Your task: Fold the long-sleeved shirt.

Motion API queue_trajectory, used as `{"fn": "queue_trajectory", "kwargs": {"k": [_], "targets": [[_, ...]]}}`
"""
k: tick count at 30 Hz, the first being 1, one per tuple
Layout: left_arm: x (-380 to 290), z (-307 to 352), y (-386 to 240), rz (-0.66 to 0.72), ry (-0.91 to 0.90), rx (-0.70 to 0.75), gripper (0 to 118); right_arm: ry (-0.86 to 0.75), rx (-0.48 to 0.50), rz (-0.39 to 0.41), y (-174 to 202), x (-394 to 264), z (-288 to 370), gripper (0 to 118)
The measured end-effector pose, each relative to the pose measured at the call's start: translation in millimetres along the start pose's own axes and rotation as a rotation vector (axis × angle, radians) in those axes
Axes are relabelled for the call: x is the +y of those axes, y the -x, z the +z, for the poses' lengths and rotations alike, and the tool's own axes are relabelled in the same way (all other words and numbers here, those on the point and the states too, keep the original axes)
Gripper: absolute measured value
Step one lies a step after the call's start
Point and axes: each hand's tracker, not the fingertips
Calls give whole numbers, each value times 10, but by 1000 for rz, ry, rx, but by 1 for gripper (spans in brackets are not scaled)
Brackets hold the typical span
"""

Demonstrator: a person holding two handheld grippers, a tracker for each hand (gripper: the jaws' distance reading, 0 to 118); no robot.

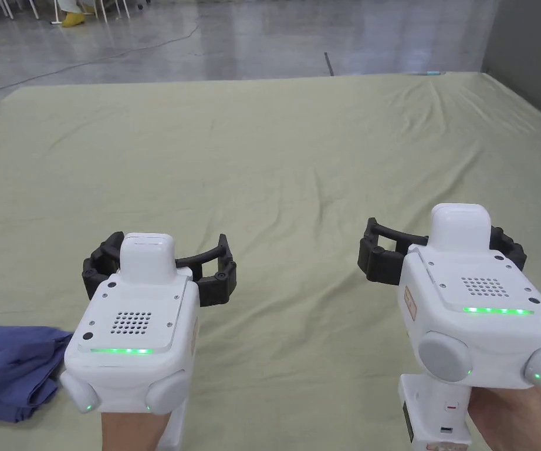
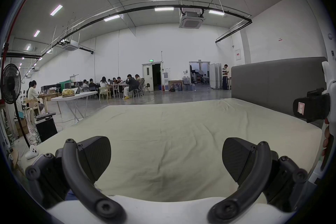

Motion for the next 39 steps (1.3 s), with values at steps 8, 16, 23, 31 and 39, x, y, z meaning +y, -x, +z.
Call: {"fn": "queue_trajectory", "kwargs": {"k": [8,16,23,31,39], "targets": [[-7,-1,-2,0,11,2,118,1,1,1,-19,-19,1,118],[-19,-4,-21,-10,17,-4,118,9,11,-17,-37,-6,-22,118],[-10,10,-18,-13,13,-1,118,56,-28,-54,-100,-14,-61,118],[-7,11,-21,-8,8,-6,118,-31,53,76,-155,-79,-16,118],[-9,40,-19,9,0,-11,118,-62,47,90,-137,-83,50,118]]}}
